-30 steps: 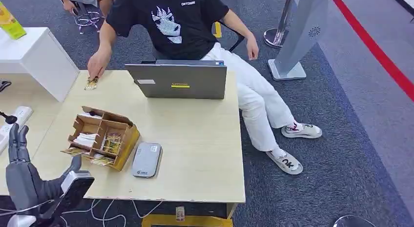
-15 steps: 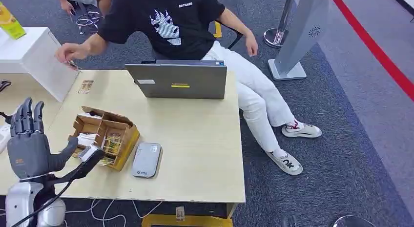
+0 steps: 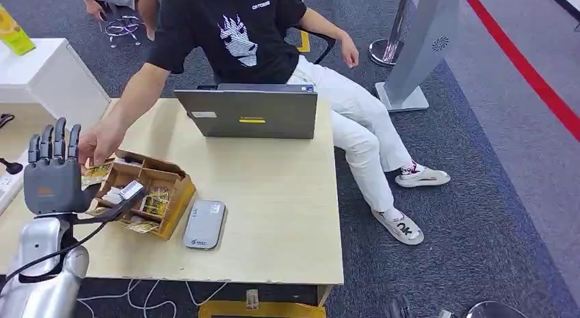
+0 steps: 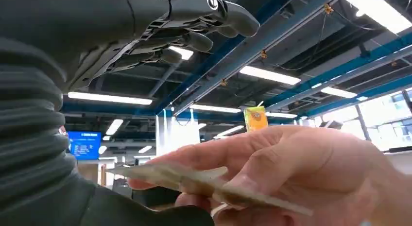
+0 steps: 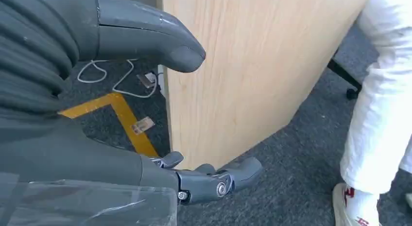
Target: Pass the card to the sensor for recognition and then transmit it.
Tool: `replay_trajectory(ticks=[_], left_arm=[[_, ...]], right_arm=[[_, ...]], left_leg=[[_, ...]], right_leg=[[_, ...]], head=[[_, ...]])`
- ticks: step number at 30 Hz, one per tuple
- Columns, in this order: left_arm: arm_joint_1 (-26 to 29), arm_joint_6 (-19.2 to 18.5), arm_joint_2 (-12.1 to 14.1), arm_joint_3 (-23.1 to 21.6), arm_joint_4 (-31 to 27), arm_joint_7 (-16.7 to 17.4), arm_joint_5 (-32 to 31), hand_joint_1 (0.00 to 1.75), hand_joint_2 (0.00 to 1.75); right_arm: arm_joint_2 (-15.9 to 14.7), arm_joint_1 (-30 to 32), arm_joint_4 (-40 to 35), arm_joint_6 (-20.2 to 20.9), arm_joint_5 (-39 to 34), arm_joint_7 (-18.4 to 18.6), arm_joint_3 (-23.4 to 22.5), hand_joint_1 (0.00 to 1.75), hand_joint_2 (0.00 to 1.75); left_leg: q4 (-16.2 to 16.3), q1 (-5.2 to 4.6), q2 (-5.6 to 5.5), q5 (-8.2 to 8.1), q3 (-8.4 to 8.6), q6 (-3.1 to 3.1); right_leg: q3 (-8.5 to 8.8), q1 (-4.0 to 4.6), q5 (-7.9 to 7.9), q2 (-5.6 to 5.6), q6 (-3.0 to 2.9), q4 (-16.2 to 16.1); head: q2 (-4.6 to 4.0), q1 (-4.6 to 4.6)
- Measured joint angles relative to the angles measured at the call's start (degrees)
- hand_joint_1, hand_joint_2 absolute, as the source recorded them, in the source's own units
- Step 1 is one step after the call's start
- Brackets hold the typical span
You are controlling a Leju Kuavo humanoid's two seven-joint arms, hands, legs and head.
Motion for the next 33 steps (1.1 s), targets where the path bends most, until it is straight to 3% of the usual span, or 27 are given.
replay_trajectory(ticks=[5,6,27,30,33], left_arm=[[-2.0,1.5,1.1,-0.7,4.0,1.5,-1.9,0.0,1.75],[-2.3,2.1,1.1,-0.8,4.7,1.6,-1.9,1.75,1.75],[-3.3,3.9,-0.1,-0.8,6.9,1.4,-1.9,1.75,1.75],[-3.2,3.6,-1.1,-0.6,5.5,-0.7,-1.2,1.75,1.75],[-2.5,-0.6,-3.5,-0.6,2.3,-7.2,2.4,1.75,1.75]], right_arm=[[0.1,-0.2,0.0,0.0,1.3,0.5,-1.0,0.0,1.75],[0.1,-0.2,0.0,-0.2,1.5,0.5,-1.1,0.0,1.75],[0.4,-0.4,0.0,-1.0,2.4,0.4,-2.4,0.0,1.75],[0.4,-0.4,0.0,-1.1,2.7,0.4,-2.7,0.0,1.75],[0.4,-0.4,0.0,-1.0,2.9,-0.2,-3.2,0.0,1.75]], left_leg=[[0.0,0.0,0.0,0.0,-0.01,0.0],[0.0,0.0,0.0,0.0,-0.01,0.0],[0.0,0.0,0.01,0.0,-0.01,0.0],[0.0,0.0,0.0,0.0,-0.01,0.0],[0.0,-0.01,-0.01,0.0,-0.01,0.0]], right_leg=[[0.0,0.0,0.0,0.0,0.0,0.0],[0.0,0.0,0.0,0.0,0.0,0.0],[-0.01,0.0,0.0,0.01,0.0,0.0],[-0.01,0.0,0.0,0.0,0.0,0.0],[0.02,-0.01,0.0,-0.01,0.0,0.0]], head=[[0.0,0.02],[0.0,0.02],[0.0,0.0],[0.0,-0.02],[0.0,0.02]])
